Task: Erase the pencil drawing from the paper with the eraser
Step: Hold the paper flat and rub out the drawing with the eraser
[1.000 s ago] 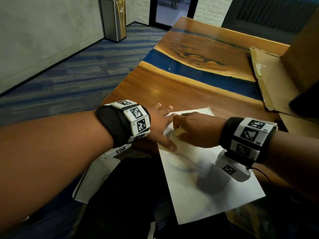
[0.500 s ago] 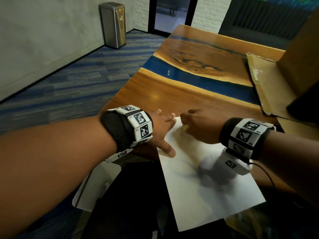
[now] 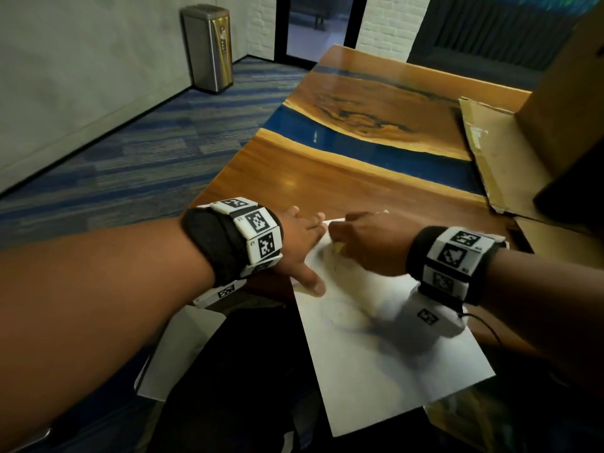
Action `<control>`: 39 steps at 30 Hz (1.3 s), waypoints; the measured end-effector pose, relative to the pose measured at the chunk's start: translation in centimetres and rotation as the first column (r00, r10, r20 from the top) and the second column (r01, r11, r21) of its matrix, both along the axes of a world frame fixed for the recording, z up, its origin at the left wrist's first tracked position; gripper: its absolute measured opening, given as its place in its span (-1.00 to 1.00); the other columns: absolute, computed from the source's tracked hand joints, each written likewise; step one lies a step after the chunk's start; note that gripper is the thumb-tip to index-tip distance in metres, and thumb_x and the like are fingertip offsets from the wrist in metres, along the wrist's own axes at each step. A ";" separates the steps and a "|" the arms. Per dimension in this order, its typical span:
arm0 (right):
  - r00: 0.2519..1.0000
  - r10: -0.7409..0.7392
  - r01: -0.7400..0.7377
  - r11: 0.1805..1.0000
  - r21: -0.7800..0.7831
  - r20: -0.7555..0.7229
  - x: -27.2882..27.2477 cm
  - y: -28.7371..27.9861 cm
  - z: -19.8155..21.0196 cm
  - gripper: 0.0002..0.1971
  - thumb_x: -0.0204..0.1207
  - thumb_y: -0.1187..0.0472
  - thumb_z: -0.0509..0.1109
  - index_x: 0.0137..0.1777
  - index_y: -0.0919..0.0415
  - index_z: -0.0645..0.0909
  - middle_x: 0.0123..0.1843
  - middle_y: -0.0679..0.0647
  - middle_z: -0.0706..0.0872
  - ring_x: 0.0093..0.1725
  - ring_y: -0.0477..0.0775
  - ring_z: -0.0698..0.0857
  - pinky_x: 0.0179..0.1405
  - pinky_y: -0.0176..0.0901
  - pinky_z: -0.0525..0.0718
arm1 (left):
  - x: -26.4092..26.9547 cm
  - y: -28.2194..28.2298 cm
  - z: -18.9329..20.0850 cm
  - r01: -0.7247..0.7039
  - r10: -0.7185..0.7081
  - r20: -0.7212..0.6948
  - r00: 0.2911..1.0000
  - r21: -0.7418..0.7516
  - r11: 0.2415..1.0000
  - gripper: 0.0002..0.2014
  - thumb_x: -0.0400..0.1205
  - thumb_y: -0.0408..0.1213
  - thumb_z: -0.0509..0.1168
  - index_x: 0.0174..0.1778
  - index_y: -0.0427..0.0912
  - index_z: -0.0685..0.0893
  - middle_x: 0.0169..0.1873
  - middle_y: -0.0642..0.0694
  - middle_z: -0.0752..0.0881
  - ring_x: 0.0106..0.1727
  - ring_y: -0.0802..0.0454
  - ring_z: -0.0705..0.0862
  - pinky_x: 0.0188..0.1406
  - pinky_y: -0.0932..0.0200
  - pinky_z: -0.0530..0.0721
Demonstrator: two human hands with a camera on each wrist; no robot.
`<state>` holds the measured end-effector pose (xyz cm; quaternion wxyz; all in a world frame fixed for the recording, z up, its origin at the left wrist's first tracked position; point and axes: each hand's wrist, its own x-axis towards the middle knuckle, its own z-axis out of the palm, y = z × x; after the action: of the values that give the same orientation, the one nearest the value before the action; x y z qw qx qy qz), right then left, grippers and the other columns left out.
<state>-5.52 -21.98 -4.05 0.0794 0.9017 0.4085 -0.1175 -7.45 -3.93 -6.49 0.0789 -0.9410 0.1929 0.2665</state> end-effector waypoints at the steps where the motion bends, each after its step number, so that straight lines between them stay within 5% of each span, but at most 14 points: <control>1: 0.997 -0.054 0.055 0.998 -0.025 0.053 0.9 -0.5 0.2 -0.82 0.71 0.07 0.23 0.27 0.00 0.49 0.05 0.00 0.59 -0.12 0.02 0.59 -0.09 -0.03 0.71 | -0.1 0.0 0.2 -0.006 0.006 0.000 1.000 0.005 1.000 0.26 0.35 0.63 0.17 0.77 -0.03 -0.23 0.76 -0.04 -0.26 0.73 -0.42 -0.12 0.66 -0.37 0.10; 3: 0.995 -0.071 0.074 0.996 -0.047 0.074 1.3 -0.9 0.1 -0.81 0.71 0.08 0.23 0.28 0.01 0.48 0.03 -0.01 0.57 -0.12 0.02 0.60 -0.07 -0.02 0.72 | 0.0 0.1 -0.1 -0.014 0.014 -0.003 1.000 -0.003 1.000 0.29 0.31 0.67 0.14 0.77 -0.03 -0.23 0.76 -0.04 -0.26 0.73 -0.43 -0.12 0.65 -0.41 0.12; 7: 0.985 0.139 -0.136 0.990 0.031 -0.102 -1.6 0.4 -0.5 -0.76 0.70 0.04 0.25 0.33 -0.04 0.51 0.01 -0.10 0.46 -0.10 -0.01 0.52 -0.05 -0.07 0.63 | 0.5 0.2 -0.6 -0.002 0.002 -0.011 1.000 -0.030 1.000 0.34 0.23 0.71 0.15 0.78 0.00 -0.17 0.77 -0.06 -0.21 0.73 -0.43 -0.11 0.66 -0.40 0.09; 11: 0.998 -0.009 0.011 0.999 -0.030 0.066 0.8 -0.6 0.0 -0.80 0.71 0.07 0.23 0.29 -0.01 0.49 0.06 0.01 0.60 -0.13 0.05 0.62 -0.10 0.03 0.74 | 0.0 -0.1 0.1 0.002 -0.002 -0.009 1.000 0.007 1.000 0.27 0.35 0.63 0.18 0.78 -0.06 -0.22 0.76 -0.07 -0.26 0.72 -0.45 -0.11 0.66 -0.41 0.10; 16: 0.986 0.143 -0.141 0.990 0.021 -0.090 -2.1 0.5 -0.5 -0.77 0.69 0.01 0.24 0.31 -0.07 0.51 0.00 -0.10 0.49 -0.10 0.03 0.55 -0.07 -0.03 0.64 | 0.2 0.0 0.0 -0.037 0.036 -0.031 0.999 -0.034 0.999 0.30 0.31 0.64 0.22 0.78 -0.02 -0.21 0.77 -0.03 -0.25 0.73 -0.42 -0.12 0.66 -0.38 0.11; 21: 0.989 -0.141 0.144 0.988 -0.051 0.054 2.2 -1.8 -0.1 -0.83 0.72 -0.02 0.19 0.20 -0.02 0.50 0.08 0.00 0.60 -0.08 0.04 0.58 -0.12 -0.08 0.60 | -0.4 -0.3 0.7 -0.067 0.067 -0.008 0.998 -0.038 0.997 0.25 0.33 0.58 0.31 0.78 -0.04 -0.08 0.77 -0.01 -0.17 0.74 -0.38 -0.07 0.65 -0.38 0.14; 25: 0.979 -0.202 0.200 0.978 0.053 0.032 2.3 -1.6 -0.5 -0.79 0.75 0.03 0.14 0.06 0.05 0.58 -0.06 -0.02 0.56 -0.17 0.01 0.55 -0.18 -0.12 0.51 | -0.8 -0.8 1.7 -0.066 0.068 0.029 0.997 -0.065 0.996 0.18 0.32 0.50 0.42 0.73 -0.03 0.11 0.76 0.00 0.02 0.73 -0.26 0.08 0.55 -0.36 0.26; 31: 0.920 -0.374 0.391 0.896 0.209 -0.115 2.6 -1.2 -1.0 -0.91 0.71 0.25 0.18 0.05 0.11 0.51 -0.17 0.09 0.66 -0.28 0.07 0.54 -0.35 -0.14 0.49 | -0.2 -0.3 0.7 -0.028 0.024 -0.047 0.999 -0.084 0.996 0.22 0.34 0.56 0.32 0.75 0.19 -0.23 0.74 0.16 -0.29 0.74 -0.38 -0.15 0.66 -0.39 0.06; 34: 0.935 -0.343 0.355 0.917 0.181 -0.096 2.2 -1.1 -0.6 -0.91 0.70 0.18 0.22 0.06 0.09 0.56 -0.14 0.04 0.68 -0.25 0.03 0.59 -0.29 -0.17 0.58 | -0.3 -0.4 0.5 -0.022 0.017 -0.055 0.998 -0.089 0.996 0.20 0.36 0.57 0.28 0.76 0.17 -0.22 0.74 0.17 -0.27 0.73 -0.41 -0.17 0.66 -0.37 0.04; 39: 0.962 -0.188 0.213 0.971 0.113 -0.198 0.5 -0.8 0.3 -0.88 0.69 0.17 0.27 0.13 0.09 0.61 -0.06 -0.08 0.64 -0.13 -0.04 0.59 -0.27 -0.39 0.46 | -0.3 -0.3 0.4 0.020 -0.022 -0.017 1.000 -0.082 0.996 0.23 0.33 0.63 0.22 0.77 0.08 -0.17 0.75 0.15 -0.28 0.72 -0.47 -0.12 0.67 -0.33 0.10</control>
<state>-5.06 -22.83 -3.74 -0.0315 0.9268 0.3276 -0.1811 -7.78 -4.27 -6.10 0.0414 -0.9390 0.2141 0.2658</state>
